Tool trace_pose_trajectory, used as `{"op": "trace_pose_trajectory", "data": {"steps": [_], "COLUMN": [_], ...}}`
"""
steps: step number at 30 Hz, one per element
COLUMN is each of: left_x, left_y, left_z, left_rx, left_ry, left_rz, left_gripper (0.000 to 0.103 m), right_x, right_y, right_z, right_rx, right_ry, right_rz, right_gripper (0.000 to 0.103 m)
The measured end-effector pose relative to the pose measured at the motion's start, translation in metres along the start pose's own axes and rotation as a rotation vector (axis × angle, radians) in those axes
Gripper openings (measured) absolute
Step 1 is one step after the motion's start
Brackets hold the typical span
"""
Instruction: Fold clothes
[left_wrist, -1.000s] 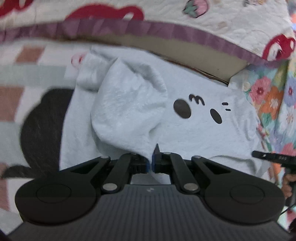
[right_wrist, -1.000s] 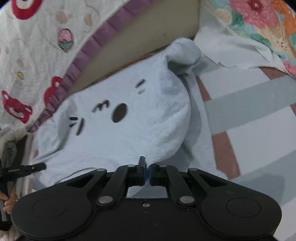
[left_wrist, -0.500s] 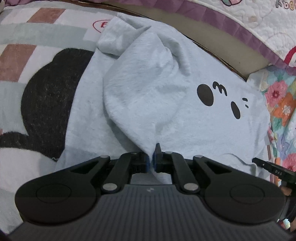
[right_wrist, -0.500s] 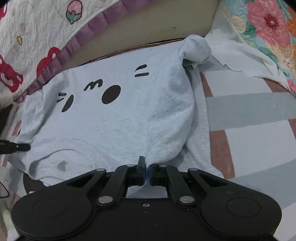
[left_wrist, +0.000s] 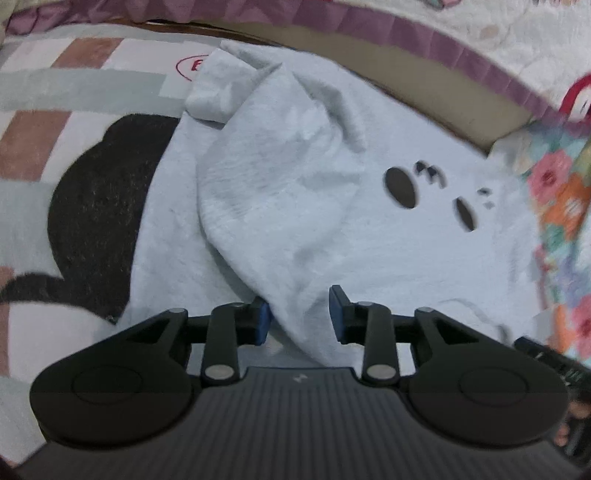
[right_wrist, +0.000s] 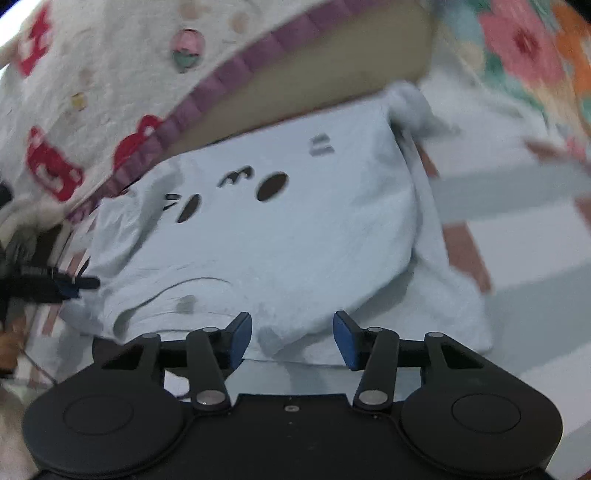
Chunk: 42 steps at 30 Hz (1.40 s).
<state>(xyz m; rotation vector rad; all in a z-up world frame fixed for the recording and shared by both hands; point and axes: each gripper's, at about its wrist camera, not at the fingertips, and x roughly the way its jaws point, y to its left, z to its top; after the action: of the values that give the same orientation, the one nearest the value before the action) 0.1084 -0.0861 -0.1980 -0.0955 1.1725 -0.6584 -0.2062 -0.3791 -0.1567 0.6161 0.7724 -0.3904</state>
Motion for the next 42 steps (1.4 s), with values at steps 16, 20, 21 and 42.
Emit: {"op": "trace_pose_trajectory", "data": {"steps": [16, 20, 21, 42], "left_x": [-0.046, -0.022, -0.012, 0.048], "left_y": [0.044, 0.042, 0.038, 0.023], "left_z": [0.023, 0.064, 0.075, 0.086], "left_rx": [-0.118, -0.132, -0.118, -0.063], "left_ry": [-0.200, -0.189, -0.168, -0.187], "left_rz": [0.013, -0.043, -0.057, -0.135], "left_gripper": [0.039, 0.042, 0.047, 0.006], "right_x": [-0.015, 0.009, 0.026, 0.185], "right_y": [0.075, 0.104, 0.113, 0.185], "right_z": [0.020, 0.058, 0.069, 0.116], "right_rx": [-0.423, -0.444, -0.472, -0.732], "right_ry": [0.106, 0.063, 0.080, 0.243], "right_rz": [-0.132, 0.088, 0.135, 0.249], "right_gripper": [0.035, 0.043, 0.043, 0.043]}}
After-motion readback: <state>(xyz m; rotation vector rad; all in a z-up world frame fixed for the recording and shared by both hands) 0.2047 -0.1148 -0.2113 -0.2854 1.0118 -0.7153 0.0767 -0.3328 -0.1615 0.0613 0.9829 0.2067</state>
